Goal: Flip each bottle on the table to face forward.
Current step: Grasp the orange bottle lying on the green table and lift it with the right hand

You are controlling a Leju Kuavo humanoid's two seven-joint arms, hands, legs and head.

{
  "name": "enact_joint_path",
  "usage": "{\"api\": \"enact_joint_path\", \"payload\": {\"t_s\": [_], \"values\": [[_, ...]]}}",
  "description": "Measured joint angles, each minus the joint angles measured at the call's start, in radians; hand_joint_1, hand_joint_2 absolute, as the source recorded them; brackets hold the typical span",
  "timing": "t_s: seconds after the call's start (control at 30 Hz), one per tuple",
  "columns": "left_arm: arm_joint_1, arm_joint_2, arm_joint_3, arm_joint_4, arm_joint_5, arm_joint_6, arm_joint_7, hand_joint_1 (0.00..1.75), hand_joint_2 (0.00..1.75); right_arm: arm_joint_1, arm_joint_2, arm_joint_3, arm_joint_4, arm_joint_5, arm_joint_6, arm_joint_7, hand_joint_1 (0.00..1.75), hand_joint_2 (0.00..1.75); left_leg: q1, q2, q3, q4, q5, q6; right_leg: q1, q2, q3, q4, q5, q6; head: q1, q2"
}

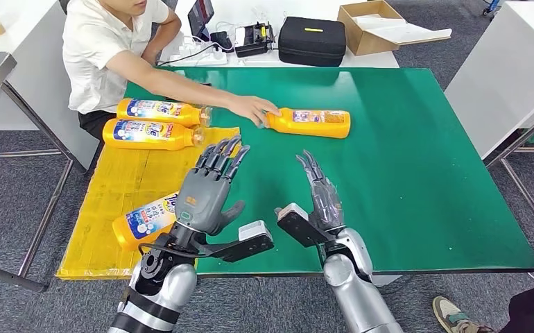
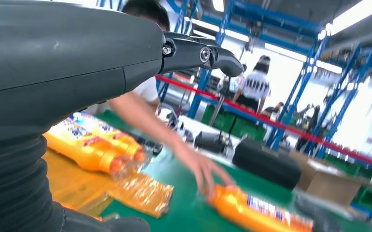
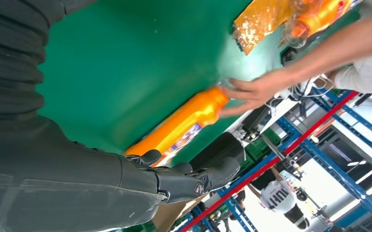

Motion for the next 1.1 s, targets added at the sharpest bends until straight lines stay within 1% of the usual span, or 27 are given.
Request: {"api": "enact_joint_path", "payload": {"t_s": [0.03,0.1,0.17,0.2,0.23,0.27,0.33,0.4,0.5,0.67,0.8,0.87,1.0,1.1], "values": [[0.007,0.0,-0.001,-0.014,0.038,0.003,-0.013,0.0,1.75,0.005,0.0,-0.002,-0.008,0.026,-0.012,0.017,0.0,1.75,0.0,0.0,0.0,0.0,0.0,0.0,0.0,0.0,0.0,0.0,0.0,0.0,0.0,0.0],[0.026,0.0,0.001,-0.045,0.21,-0.03,-0.046,0.0,1.75,0.02,-0.003,-0.012,-0.028,0.128,-0.05,0.083,0.0,1.75,0.0,0.0,0.0,0.0,0.0,0.0,0.0,0.0,0.0,0.0,0.0,0.0,0.0,0.0],[0.051,0.0,0.006,-0.064,0.505,-0.121,-0.07,0.0,1.75,0.033,-0.01,-0.033,-0.042,0.261,-0.089,0.164,0.0,1.75,0.0,0.0,0.0,0.0,0.0,0.0,0.0,0.0,0.0,0.0,0.0,0.0,0.0,0.0],[0.064,0.0,0.009,-0.064,0.656,-0.164,-0.076,0.0,1.75,0.037,-0.015,-0.049,-0.044,0.317,-0.106,0.19,0.0,1.75,0.0,0.0,0.0,0.0,0.0,0.0,0.0,0.0,-0.001,0.0,0.0,0.0,0.0,0.0],[0.075,0.0,0.012,-0.059,0.788,-0.196,-0.081,0.0,1.75,0.038,-0.02,-0.069,-0.043,0.362,-0.121,0.205,0.0,1.75,0.0,0.0,-0.001,0.0,0.0,0.0,0.0,0.0,-0.001,0.0,0.0,0.0,0.0,0.0],[0.085,0.0,0.014,-0.051,0.883,-0.214,-0.085,0.0,1.75,0.037,-0.025,-0.09,-0.04,0.397,-0.135,0.212,0.0,1.75,0.0,0.0,-0.001,0.0,0.0,0.0,0.0,0.0,-0.001,0.0,0.0,0.0,0.0,0.0],[0.098,0.0,0.015,-0.031,0.984,-0.23,-0.092,0.0,1.75,0.026,-0.035,-0.129,-0.025,0.452,-0.152,0.221,0.0,1.75,0.0,0.0,-0.002,0.0,0.0,0.0,0.0,0.0,-0.001,0.0,0.0,0.0,0.0,0.0],[0.106,0.0,0.015,-0.015,1.021,-0.238,-0.097,0.0,1.75,0.011,-0.046,-0.158,-0.006,0.485,-0.157,0.228,0.0,1.75,0.0,0.0,-0.001,0.0,0.0,0.0,0.0,0.0,-0.001,0.0,0.0,0.0,0.0,0.0],[0.113,0.0,0.015,-0.004,1.026,-0.236,-0.093,0.0,1.75,-0.006,-0.056,-0.186,0.022,0.508,-0.153,0.243,0.0,1.75,0.0,0.0,-0.001,0.0,0.0,0.0,0.0,0.0,-0.001,0.0,0.0,0.0,-0.001,0.0],[0.117,0.0,0.022,-0.001,0.985,-0.19,-0.011,0.0,1.75,-0.017,-0.06,-0.228,0.067,0.525,-0.118,0.287,0.0,1.75,0.0,0.0,-0.001,0.0,0.0,0.0,0.0,0.0,-0.001,0.0,0.0,0.0,-0.001,0.0],[0.123,0.0,0.031,0.0,0.984,-0.185,0.011,0.0,1.75,-0.016,-0.062,-0.248,0.083,0.526,-0.11,0.294,0.0,1.75,0.0,0.0,-0.002,0.0,0.0,0.0,0.0,0.0,-0.002,0.0,0.0,0.0,0.0,0.0],[0.124,0.0,0.034,0.003,0.995,-0.187,0.024,0.0,1.75,-0.017,-0.062,-0.255,0.089,0.529,-0.083,0.306,0.0,1.75,0.0,0.0,-0.002,0.0,0.0,0.0,0.0,0.0,-0.002,0.0,0.0,0.0,0.0,0.0],[0.127,0.0,0.039,0.014,1.013,-0.192,0.041,0.0,1.75,-0.019,-0.063,-0.278,0.109,0.532,0.0,0.343,0.0,1.75,0.0,0.0,-0.002,0.0,0.0,0.0,0.0,0.0,-0.002,0.0,0.0,0.0,-0.001,0.0],[0.128,0.0,0.039,0.02,1.011,-0.201,0.047,0.0,1.75,-0.02,-0.066,-0.299,0.128,0.524,0.041,0.353,0.0,1.75,0.0,0.0,-0.002,0.0,0.0,0.0,0.0,0.0,-0.002,0.0,0.0,0.0,-0.001,0.0]]}}
